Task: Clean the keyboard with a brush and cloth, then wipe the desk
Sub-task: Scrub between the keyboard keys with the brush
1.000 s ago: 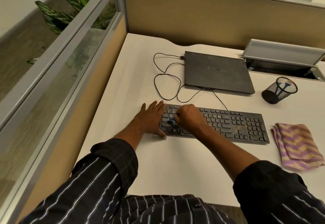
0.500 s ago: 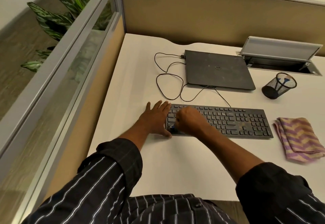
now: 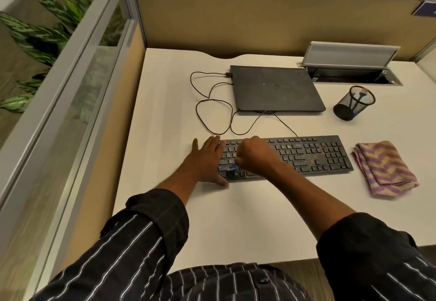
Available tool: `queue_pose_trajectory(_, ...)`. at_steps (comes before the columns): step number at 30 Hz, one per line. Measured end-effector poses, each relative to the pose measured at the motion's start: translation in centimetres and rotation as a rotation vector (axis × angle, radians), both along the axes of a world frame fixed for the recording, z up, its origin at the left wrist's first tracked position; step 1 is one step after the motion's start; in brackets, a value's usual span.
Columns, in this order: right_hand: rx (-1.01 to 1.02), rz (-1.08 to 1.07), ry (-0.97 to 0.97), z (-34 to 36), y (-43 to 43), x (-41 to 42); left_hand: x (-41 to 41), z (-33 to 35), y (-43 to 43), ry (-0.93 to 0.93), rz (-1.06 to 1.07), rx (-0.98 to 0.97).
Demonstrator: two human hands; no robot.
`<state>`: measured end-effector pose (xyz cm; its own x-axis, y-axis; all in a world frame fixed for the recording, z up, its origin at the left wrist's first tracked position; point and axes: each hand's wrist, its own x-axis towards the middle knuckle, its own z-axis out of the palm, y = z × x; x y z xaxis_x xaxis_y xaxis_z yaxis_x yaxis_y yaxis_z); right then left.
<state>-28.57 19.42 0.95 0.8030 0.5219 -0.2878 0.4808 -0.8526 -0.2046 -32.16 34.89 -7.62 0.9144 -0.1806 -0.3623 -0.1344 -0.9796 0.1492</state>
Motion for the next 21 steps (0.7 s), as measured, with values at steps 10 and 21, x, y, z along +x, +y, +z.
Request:
queue_pose_trajectory(10, -0.081, 0.004, -0.026, 0.5, -1.7, 0.5, 0.3, 0.2, -1.3, -0.004, -0.023, 0.032)
queue_pose_trajectory(21, -0.078, -0.022, -0.040, 0.4, -4.6, 1.1, 0.9, 0.4, -4.0, 0.001, 0.049, 0.077)
